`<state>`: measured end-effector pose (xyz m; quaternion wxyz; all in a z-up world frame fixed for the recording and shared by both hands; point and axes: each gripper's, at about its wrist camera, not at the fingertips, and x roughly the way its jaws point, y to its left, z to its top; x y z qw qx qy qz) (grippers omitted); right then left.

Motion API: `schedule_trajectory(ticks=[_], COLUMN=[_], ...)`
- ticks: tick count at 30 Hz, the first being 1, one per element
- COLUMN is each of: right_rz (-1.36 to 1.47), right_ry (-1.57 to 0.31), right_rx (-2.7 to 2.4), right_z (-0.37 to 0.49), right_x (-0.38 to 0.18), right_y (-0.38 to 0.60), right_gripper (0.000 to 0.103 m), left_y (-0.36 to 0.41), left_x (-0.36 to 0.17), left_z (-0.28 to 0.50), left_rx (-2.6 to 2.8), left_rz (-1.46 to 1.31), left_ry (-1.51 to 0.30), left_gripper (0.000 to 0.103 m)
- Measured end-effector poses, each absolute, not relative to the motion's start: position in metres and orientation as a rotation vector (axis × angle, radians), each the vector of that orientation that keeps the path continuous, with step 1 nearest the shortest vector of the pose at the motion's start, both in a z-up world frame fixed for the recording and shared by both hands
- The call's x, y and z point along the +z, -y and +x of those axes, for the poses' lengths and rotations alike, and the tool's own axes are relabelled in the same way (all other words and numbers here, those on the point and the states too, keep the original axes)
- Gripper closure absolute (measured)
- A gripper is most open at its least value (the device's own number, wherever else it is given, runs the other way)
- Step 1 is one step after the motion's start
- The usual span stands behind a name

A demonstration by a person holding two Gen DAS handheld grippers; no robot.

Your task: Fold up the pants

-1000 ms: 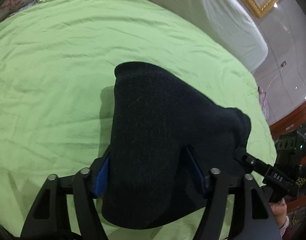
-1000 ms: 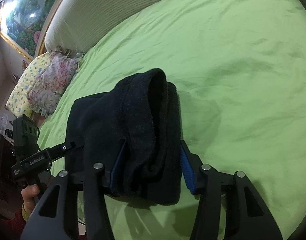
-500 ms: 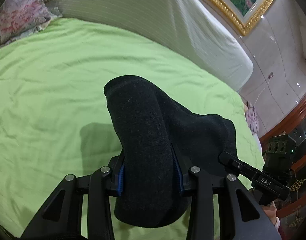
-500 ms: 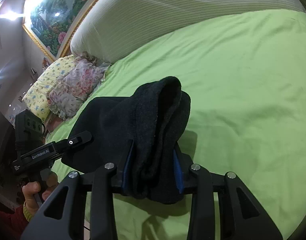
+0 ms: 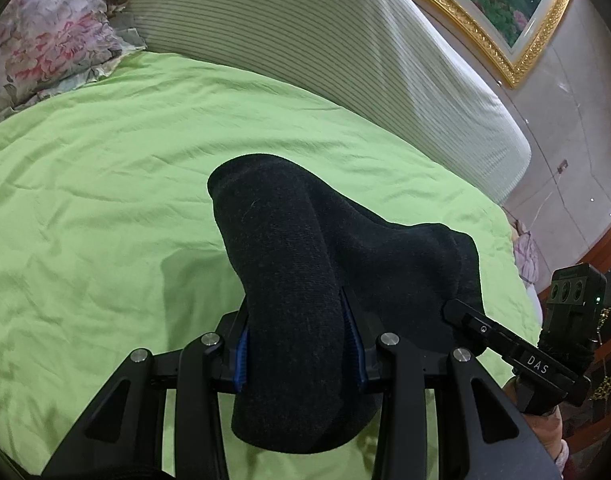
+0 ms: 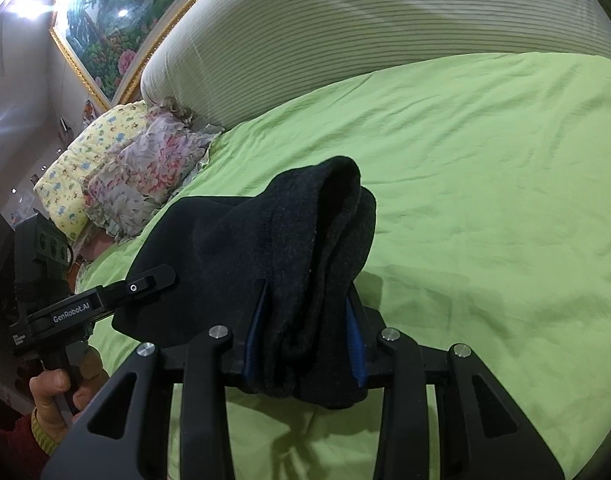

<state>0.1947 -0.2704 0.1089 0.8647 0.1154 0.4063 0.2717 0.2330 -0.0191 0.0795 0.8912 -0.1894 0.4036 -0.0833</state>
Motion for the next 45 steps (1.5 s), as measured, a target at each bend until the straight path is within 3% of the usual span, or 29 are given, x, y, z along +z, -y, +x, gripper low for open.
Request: schedule_trajectory(ticks=[36, 45], right_rz=[0.209, 0.274], right_ry=[-0.914, -0.946], right_rx=[0.616, 0.603], right_z=[0.252, 0.261], right_x=[0.089, 0.070], right_y=[0.239, 0.255], right_gripper=[0.065, 0.054], left_y=[-0.015, -0.028], left_x=[0.062, 0.042], left_z=[0.278, 0.280], left_rx=[-0.049, -0.078], left_rz=[-0.355, -0.434], left_ry=[-0.833, -0.862], left_gripper=[0.065, 0.056])
